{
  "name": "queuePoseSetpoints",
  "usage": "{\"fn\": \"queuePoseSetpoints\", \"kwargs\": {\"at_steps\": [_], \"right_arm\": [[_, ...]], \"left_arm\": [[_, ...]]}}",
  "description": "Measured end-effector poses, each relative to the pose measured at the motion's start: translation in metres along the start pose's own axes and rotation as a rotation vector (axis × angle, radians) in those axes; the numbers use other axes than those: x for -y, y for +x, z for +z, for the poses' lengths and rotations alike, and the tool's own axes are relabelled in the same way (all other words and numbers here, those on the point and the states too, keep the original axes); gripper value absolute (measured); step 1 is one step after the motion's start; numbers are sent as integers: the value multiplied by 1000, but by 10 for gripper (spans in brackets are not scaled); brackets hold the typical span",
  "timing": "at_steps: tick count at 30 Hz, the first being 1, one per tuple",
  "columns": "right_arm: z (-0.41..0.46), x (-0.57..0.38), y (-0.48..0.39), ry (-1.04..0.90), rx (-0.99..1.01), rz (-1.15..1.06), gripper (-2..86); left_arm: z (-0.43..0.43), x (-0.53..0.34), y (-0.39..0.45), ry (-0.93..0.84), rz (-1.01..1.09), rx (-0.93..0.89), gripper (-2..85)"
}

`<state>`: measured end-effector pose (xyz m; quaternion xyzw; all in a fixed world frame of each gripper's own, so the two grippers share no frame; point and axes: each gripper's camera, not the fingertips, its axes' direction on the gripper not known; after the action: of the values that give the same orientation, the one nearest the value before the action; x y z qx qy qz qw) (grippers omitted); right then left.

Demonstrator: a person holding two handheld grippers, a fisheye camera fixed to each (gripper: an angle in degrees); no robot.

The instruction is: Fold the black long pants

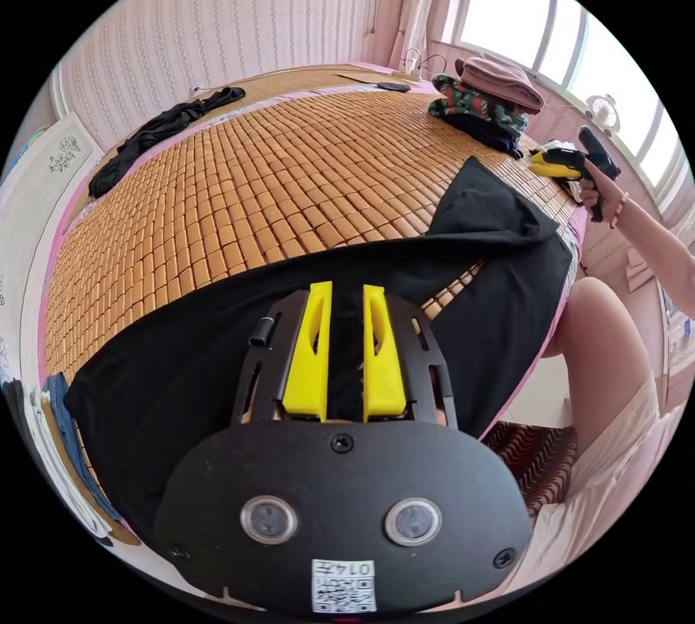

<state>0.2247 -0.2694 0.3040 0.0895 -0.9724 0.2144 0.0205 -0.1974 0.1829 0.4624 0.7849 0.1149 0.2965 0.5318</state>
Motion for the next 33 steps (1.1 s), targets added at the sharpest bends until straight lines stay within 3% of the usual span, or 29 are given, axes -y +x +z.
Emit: {"fn": "queuePoseSetpoints", "kwargs": {"at_steps": [4,5,7,13,20,25,28,33], "right_arm": [[14,-25,3,-152,-296,-16,110],[17,-33,11,-183,-319,-7,101],[6,-41,18,-108,-287,22,86],[-16,-39,40,-124,-216,52,9],[-49,-39,33,-121,-58,-18,6],[-51,-41,34,-154,-255,-18,56],[-39,-42,45,-222,-83,9,23],[-54,-46,41,-136,6,-23,3]], "left_arm": [[31,-15,4,-70,-10,41,71],[32,-25,7,-18,-13,38,67],[35,-36,8,7,-43,43,61],[39,-47,6,-4,-60,-1,10],[41,-62,5,-7,-48,10,-9],[41,-72,7,-4,-27,47,-10],[41,-77,7,-2,-8,62,-10],[39,-84,-3,-6,-3,37,-10]]}}
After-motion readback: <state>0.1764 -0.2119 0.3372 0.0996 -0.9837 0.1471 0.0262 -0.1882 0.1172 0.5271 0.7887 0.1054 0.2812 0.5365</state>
